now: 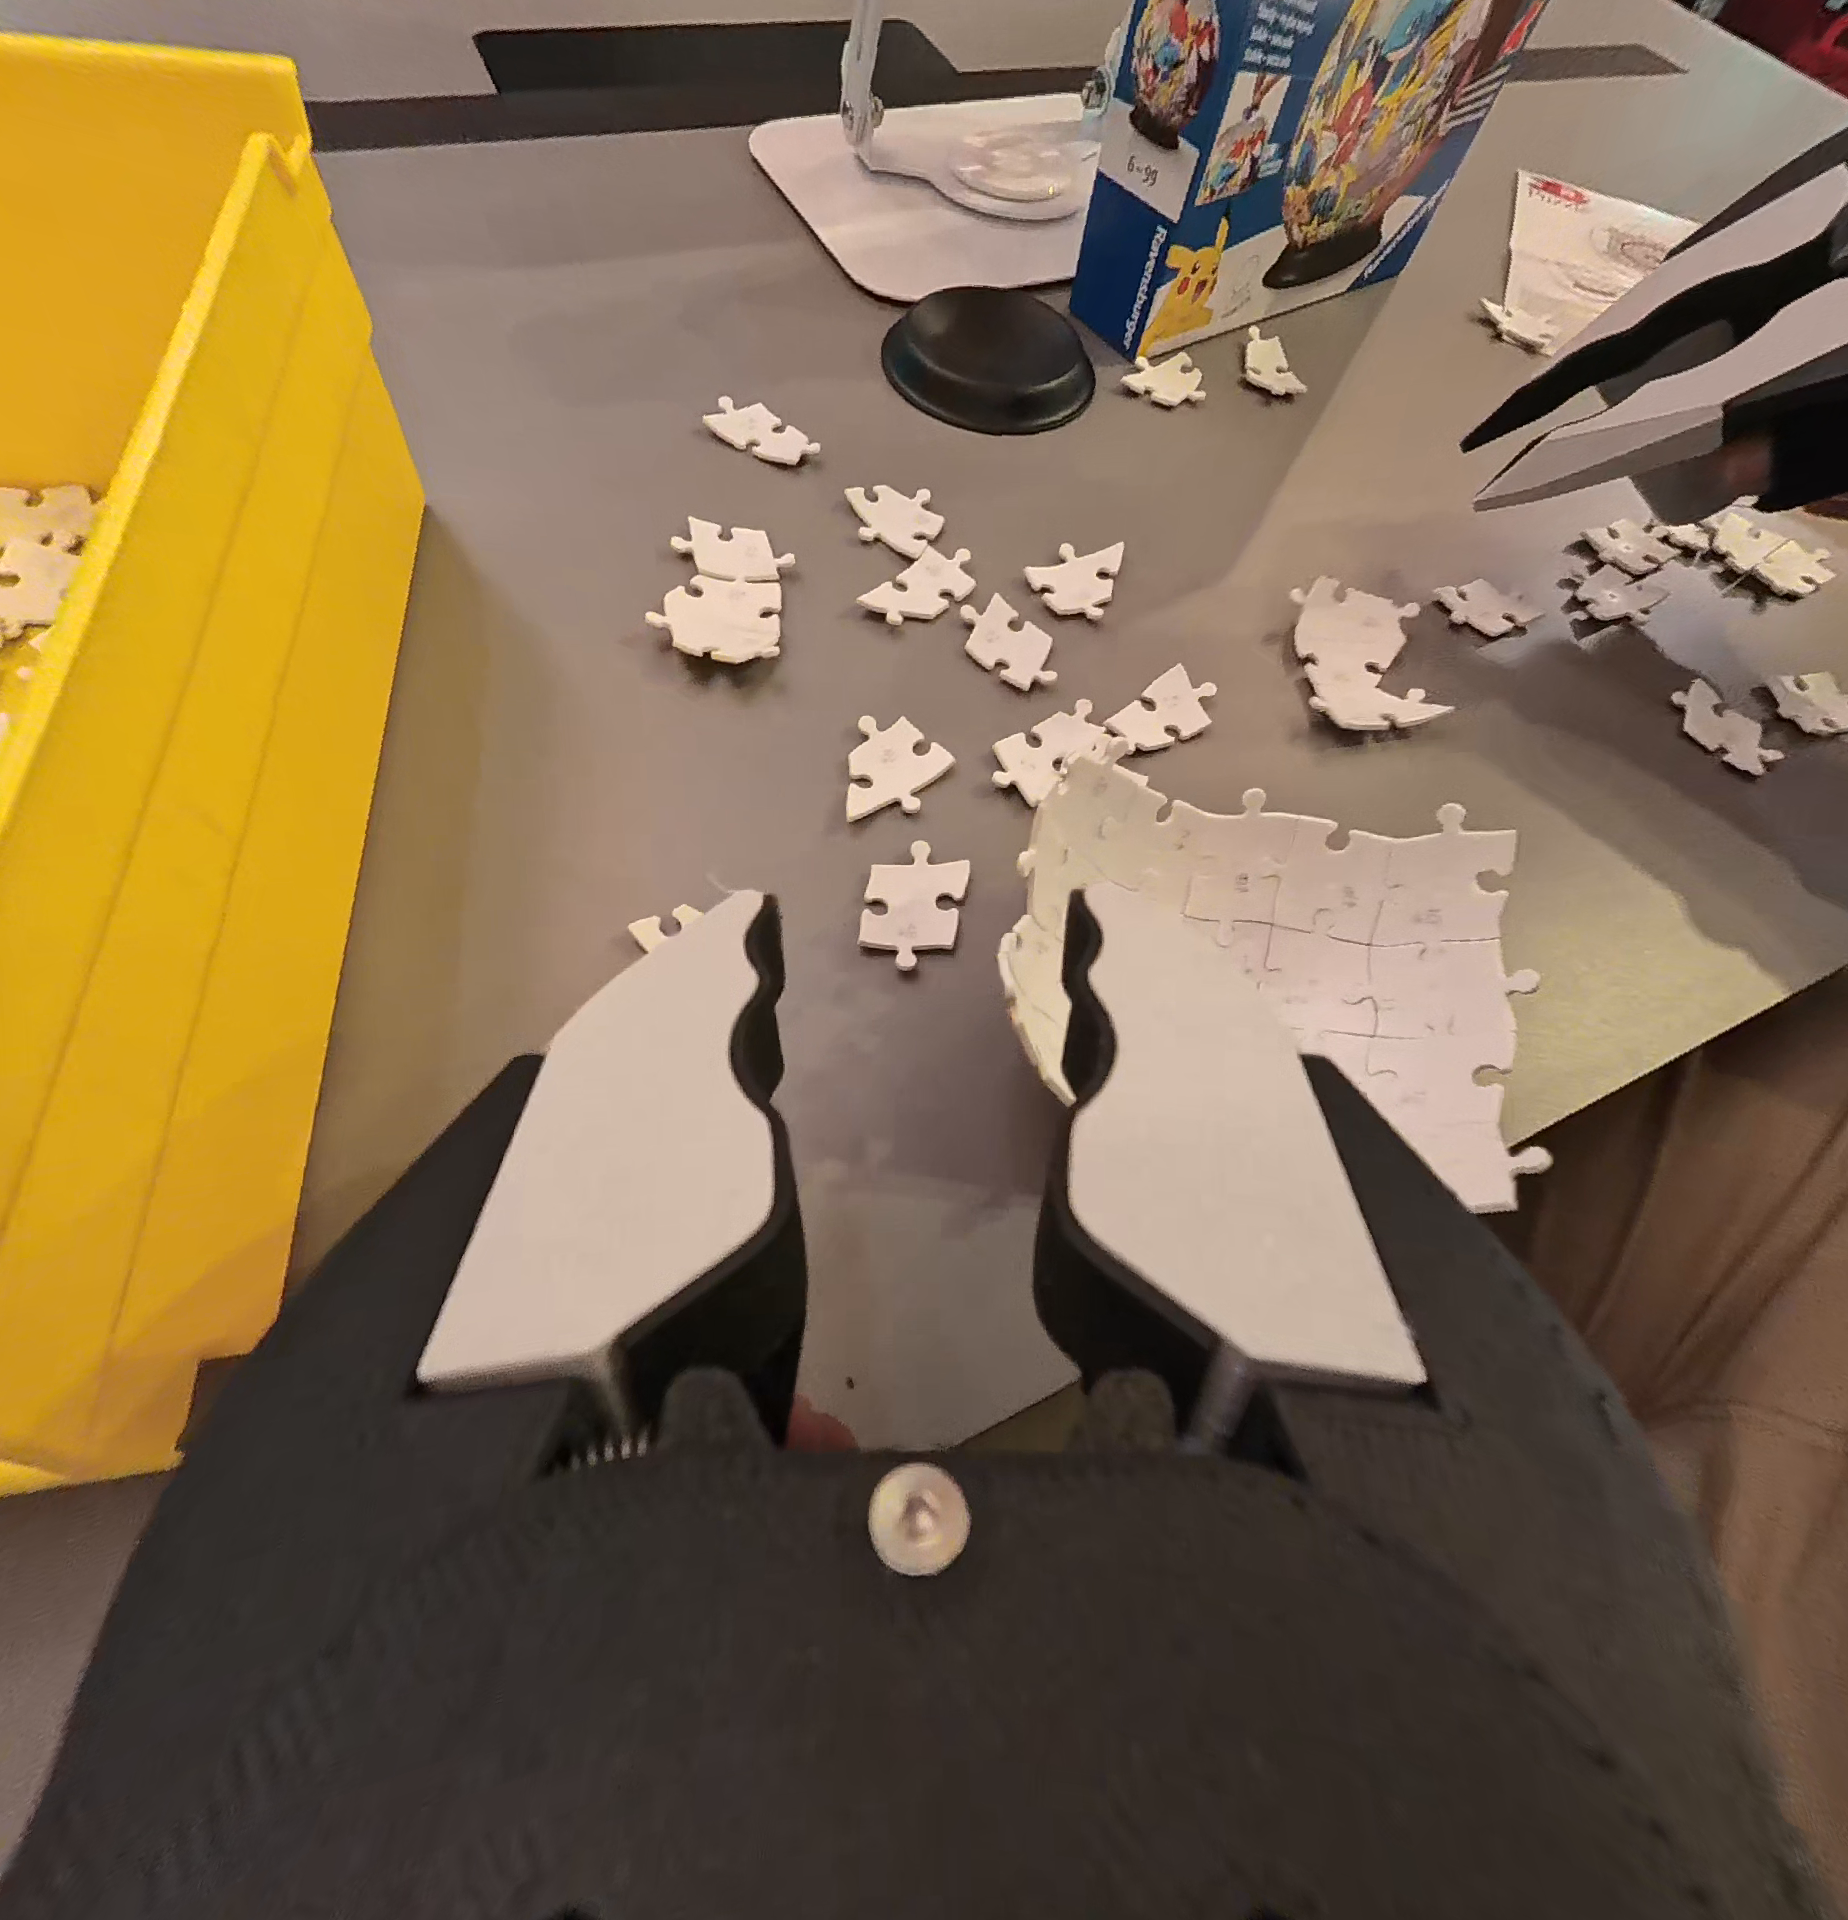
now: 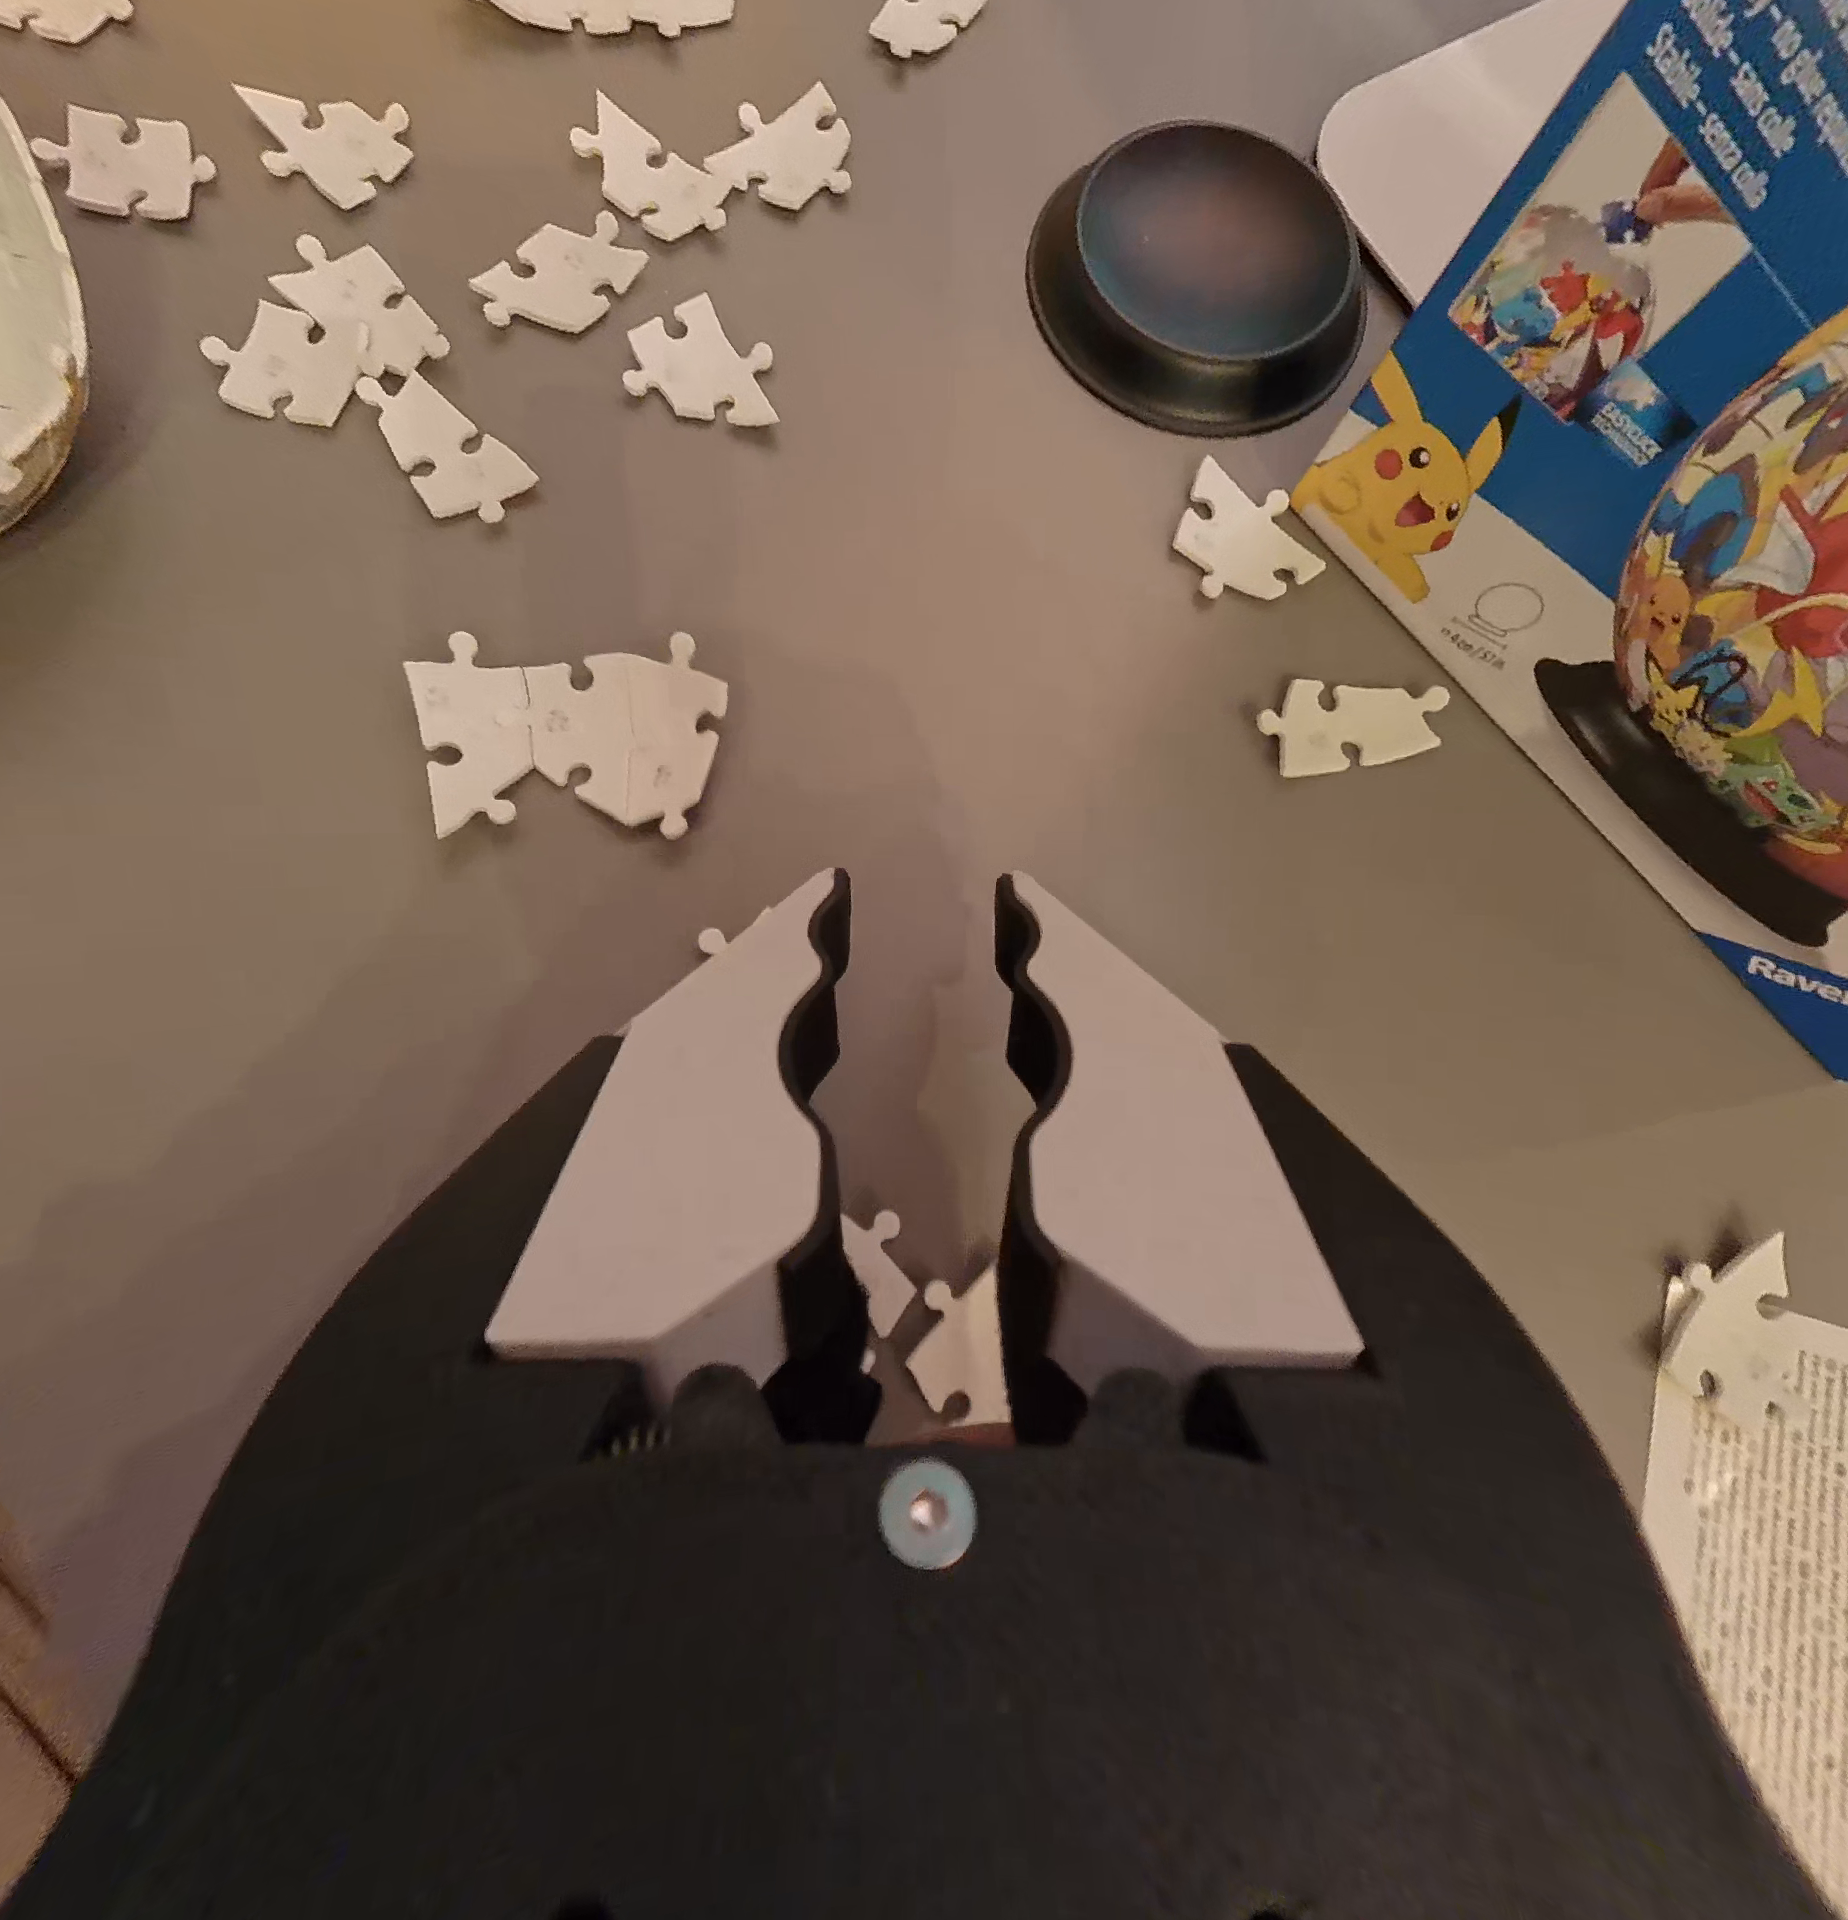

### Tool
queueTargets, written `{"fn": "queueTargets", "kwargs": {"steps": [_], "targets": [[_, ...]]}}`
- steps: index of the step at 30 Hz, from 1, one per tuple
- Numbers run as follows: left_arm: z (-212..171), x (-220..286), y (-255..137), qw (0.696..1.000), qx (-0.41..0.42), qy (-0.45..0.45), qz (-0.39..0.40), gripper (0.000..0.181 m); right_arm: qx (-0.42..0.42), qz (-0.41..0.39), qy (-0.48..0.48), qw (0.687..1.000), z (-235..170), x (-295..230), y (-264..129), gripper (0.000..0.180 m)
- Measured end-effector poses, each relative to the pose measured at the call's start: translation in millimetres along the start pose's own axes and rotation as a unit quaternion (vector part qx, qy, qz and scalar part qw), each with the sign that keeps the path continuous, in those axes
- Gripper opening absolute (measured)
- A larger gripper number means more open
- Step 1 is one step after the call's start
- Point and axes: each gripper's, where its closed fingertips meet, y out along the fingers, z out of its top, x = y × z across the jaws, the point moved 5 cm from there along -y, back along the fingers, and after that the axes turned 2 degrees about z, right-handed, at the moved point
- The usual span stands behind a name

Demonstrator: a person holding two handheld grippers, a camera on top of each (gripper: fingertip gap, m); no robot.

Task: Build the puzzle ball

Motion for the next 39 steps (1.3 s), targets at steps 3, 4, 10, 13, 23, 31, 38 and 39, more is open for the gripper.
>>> {"fn": "queueTargets", "kwargs": {"steps": [3, 4, 10, 13, 23, 31, 38, 39], "targets": [[-1, -1, 2, 1.000, 0.002, -0.001, 0.002, 0.051, 0.006, 0.005, -0.003, 1.000, 6, -4, 5, 0.027], [-2, -2, 3, 1.000, 0.002, -0.002, 0.004, 0.051, 0.007, 0.006, -0.005, 1.000, 8, -5, 6, 0.027], [-7, -9, 3, 1.000, -0.001, 0.001, 0.017, 0.050, 0.012, 0.015, -0.019, 1.000, 22, -14, 18, 0.027], [-5, -10, 4, 1.000, 0.004, -0.005, 0.016, 0.050, 0.033, 0.033, -0.023, 0.999, 43, -19, 25, 0.025], [-1, -15, 2, 0.999, 0.013, -0.003, 0.030, 0.050, -0.036, 0.125, -0.028, 0.991, 129, -17, 129, 0.036], [0, -18, 1, 0.999, 0.023, -0.008, 0.027, 0.051, -0.067, 0.095, -0.048, 0.992, 141, -13, 163, 0.018], [2, -18, -1, 0.999, 0.031, -0.009, 0.026, 0.052, -0.049, 0.091, -0.033, 0.994, 139, -13, 162, 0.016], [2, -18, -2, 0.999, 0.030, -0.008, 0.027, 0.052, -0.047, 0.091, -0.031, 0.994, 138, -12, 161, 0.016]]}}
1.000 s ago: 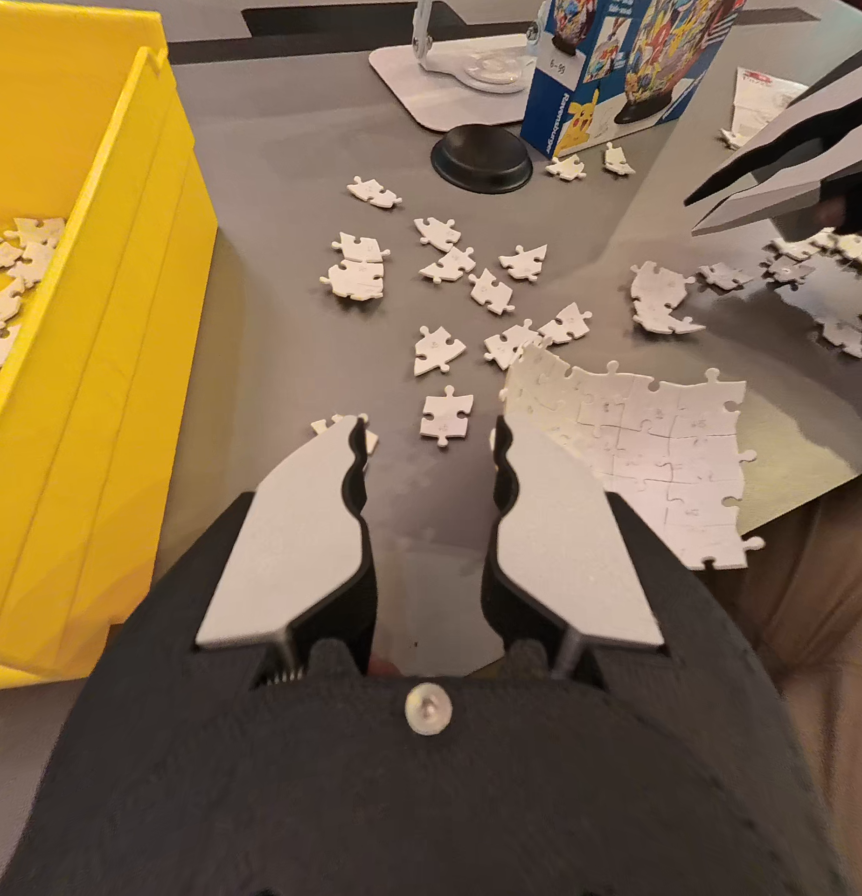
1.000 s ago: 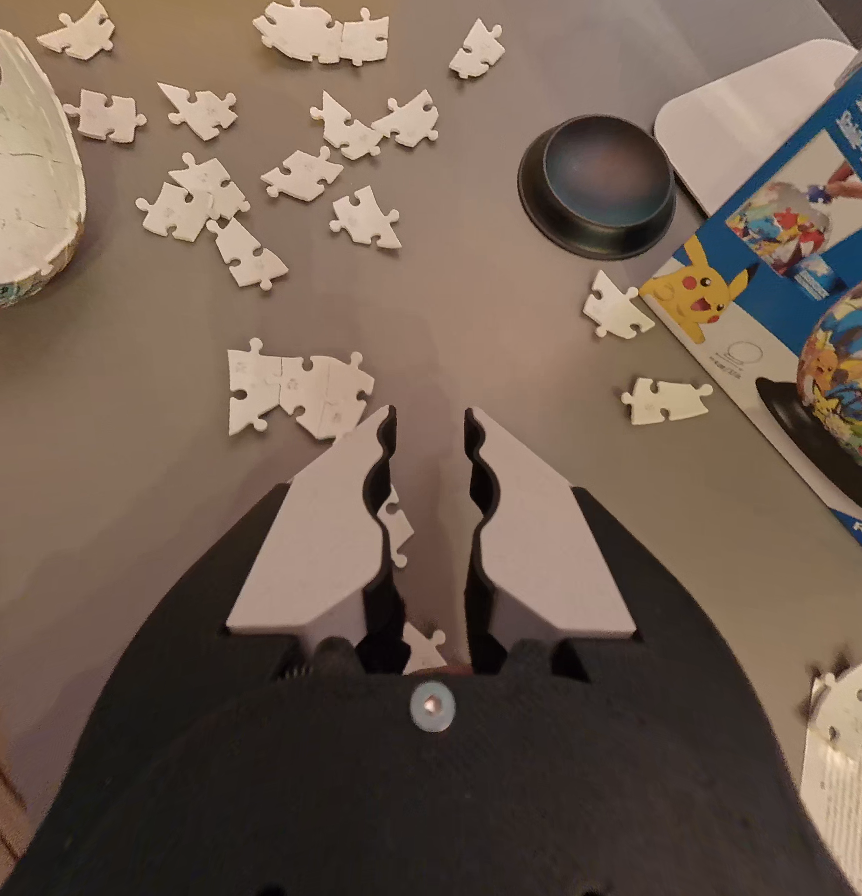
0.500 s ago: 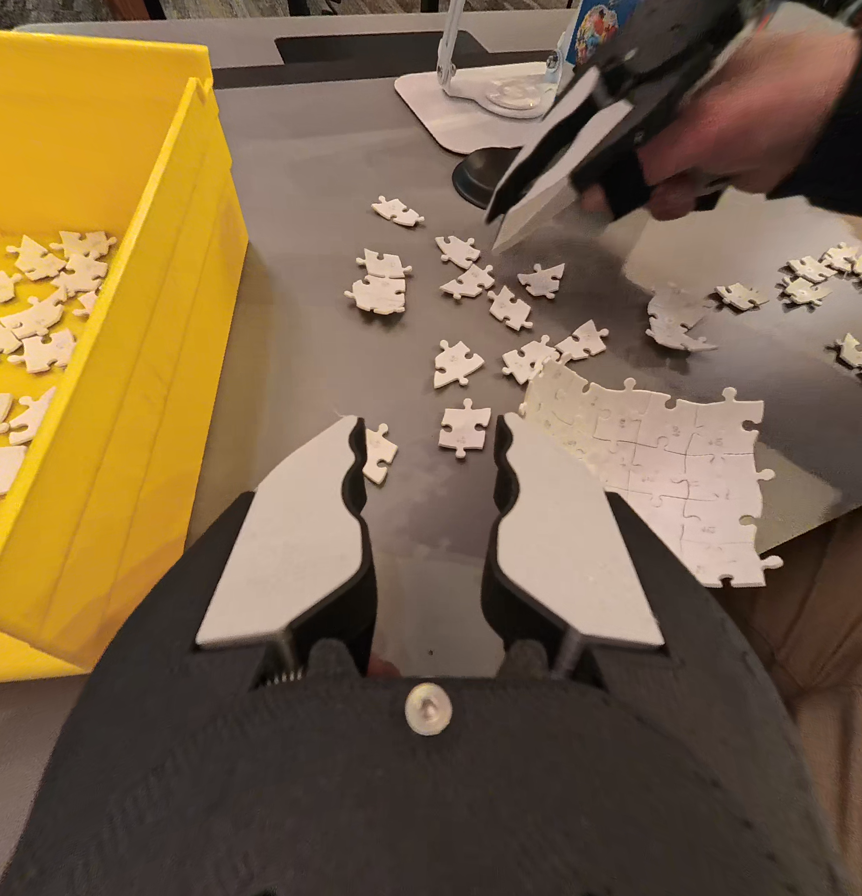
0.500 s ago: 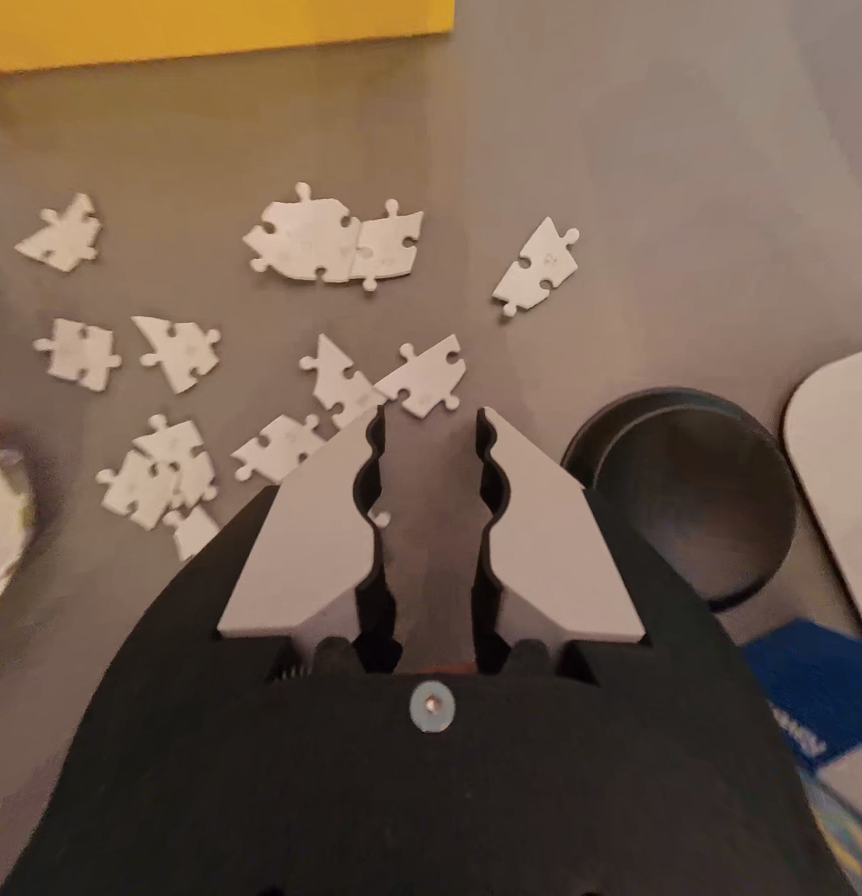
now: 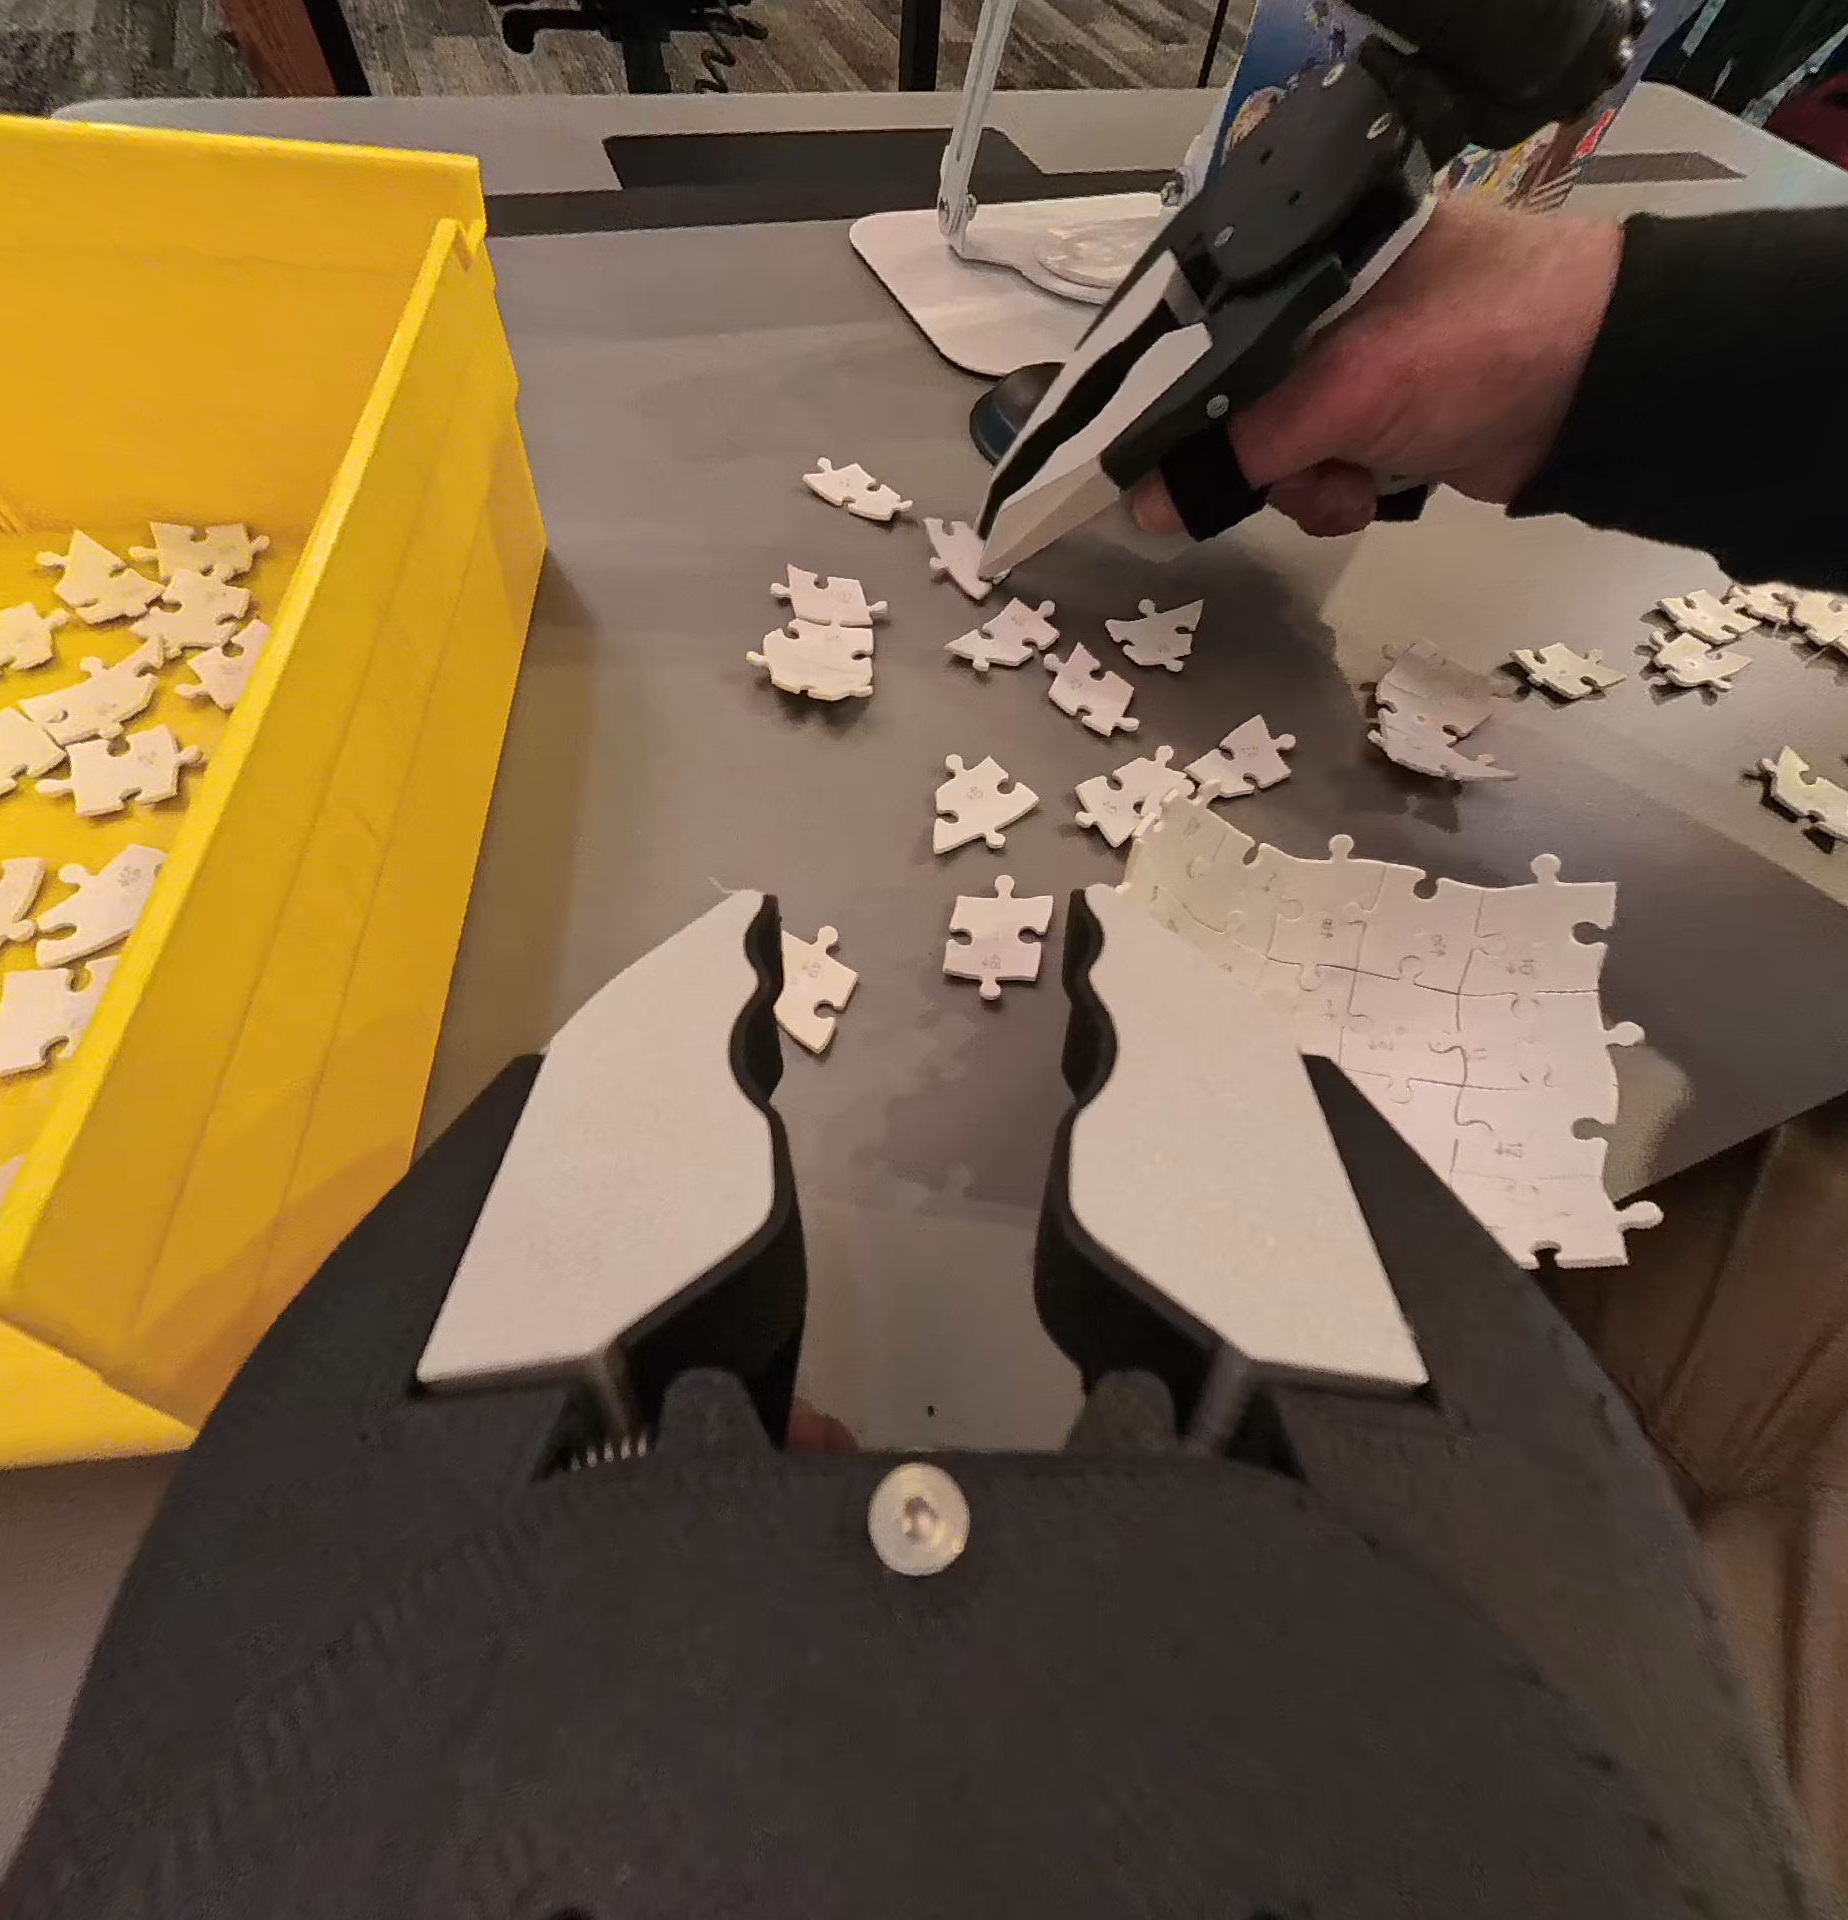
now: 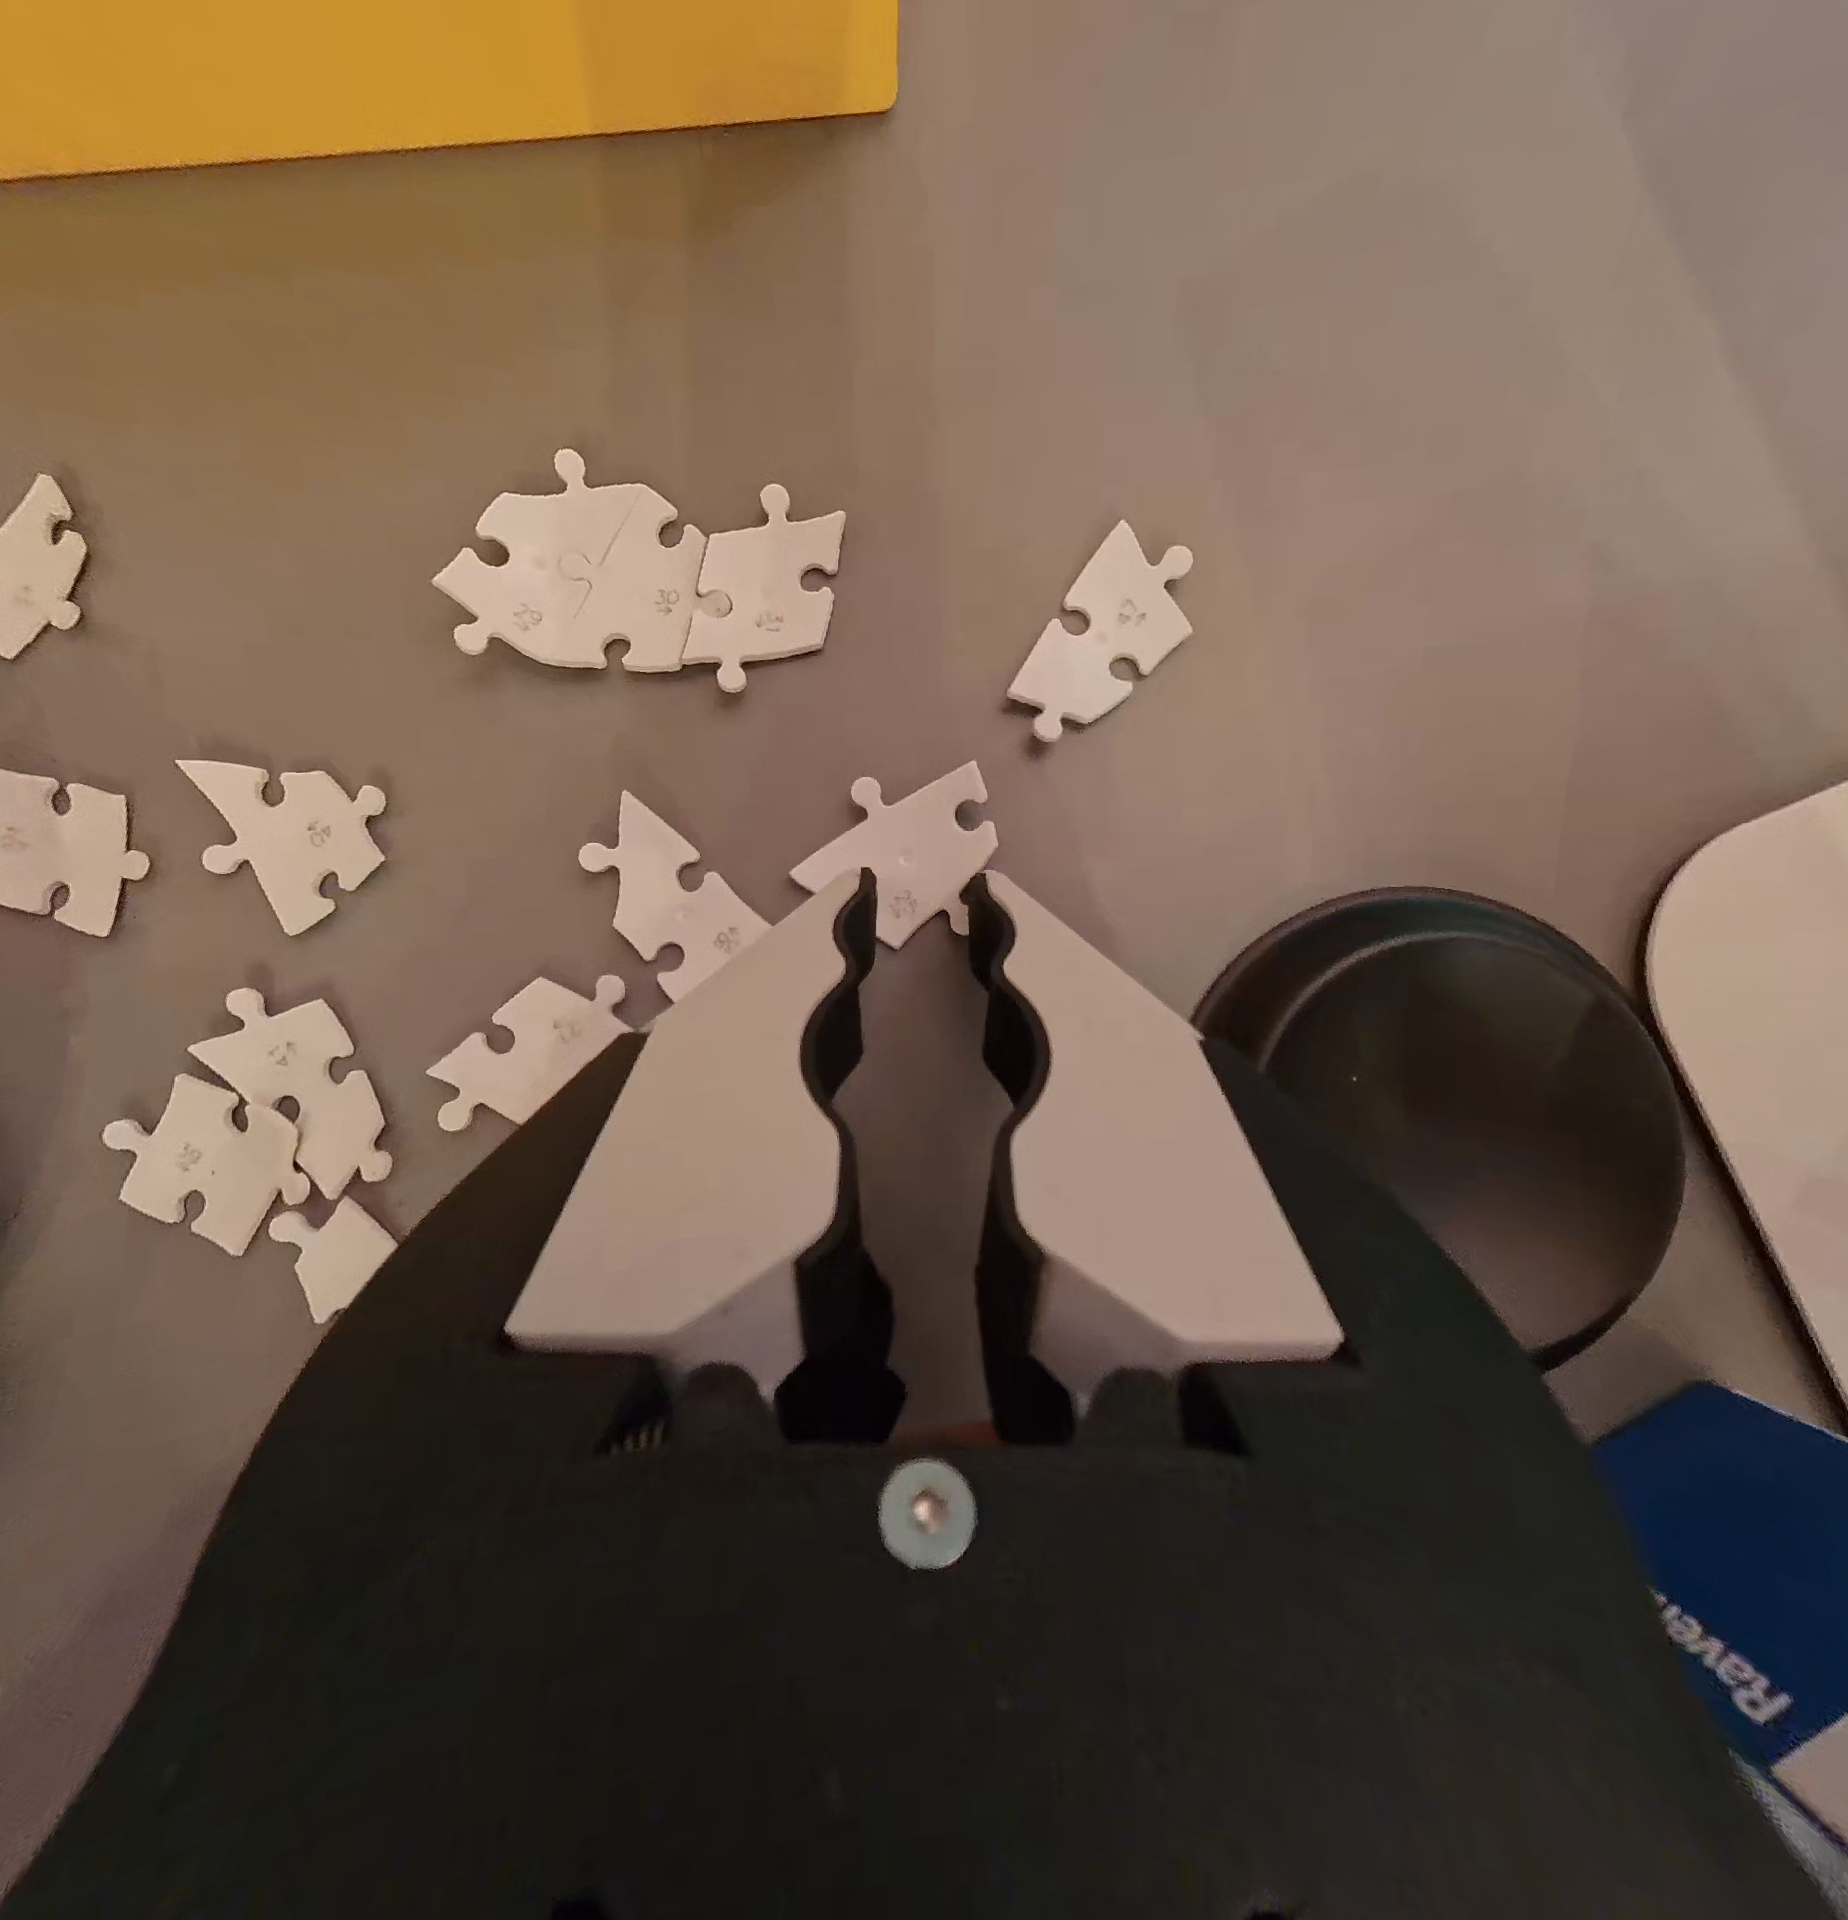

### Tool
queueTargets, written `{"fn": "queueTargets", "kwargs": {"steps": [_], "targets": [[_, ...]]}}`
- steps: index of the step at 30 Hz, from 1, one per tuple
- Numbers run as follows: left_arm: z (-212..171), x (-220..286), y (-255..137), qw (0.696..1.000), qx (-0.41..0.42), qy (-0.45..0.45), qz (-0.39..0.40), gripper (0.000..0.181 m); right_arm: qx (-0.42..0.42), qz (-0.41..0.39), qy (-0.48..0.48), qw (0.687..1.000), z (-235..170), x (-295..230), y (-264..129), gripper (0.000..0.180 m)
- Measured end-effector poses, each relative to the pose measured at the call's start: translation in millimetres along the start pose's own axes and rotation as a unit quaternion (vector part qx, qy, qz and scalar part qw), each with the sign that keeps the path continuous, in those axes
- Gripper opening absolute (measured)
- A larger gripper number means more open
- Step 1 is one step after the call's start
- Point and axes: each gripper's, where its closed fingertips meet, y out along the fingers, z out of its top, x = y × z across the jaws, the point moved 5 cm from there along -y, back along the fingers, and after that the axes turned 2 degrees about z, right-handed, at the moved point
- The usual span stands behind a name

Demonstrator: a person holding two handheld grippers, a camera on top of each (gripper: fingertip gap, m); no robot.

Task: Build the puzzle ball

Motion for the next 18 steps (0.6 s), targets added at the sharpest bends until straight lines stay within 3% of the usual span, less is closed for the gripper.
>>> {"fn": "queueTargets", "kwargs": {"steps": [1, 9, 15, 18], "targets": [[0, 0, 0, 1.000, 0.000, 0.001, 0.001, 0.052, 0.006, 0.001, 0.001, 1.000, 0, 0, -2, 0.000], [1, 2, 2, 1.000, 0.001, 0.003, -0.001, 0.052, 0.039, 0.012, 0.007, 0.999, -4, -5, -36, 0.000], [4, 5, 3, 1.000, 0.000, 0.011, -0.001, 0.052, 0.027, 0.067, -0.071, 0.995, 17, -61, -18, 0.022], [3, 5, 2, 1.000, -0.001, 0.012, 0.000, 0.052, -0.007, 0.060, -0.119, 0.991, 15, -78, 3, 0.023]]}}
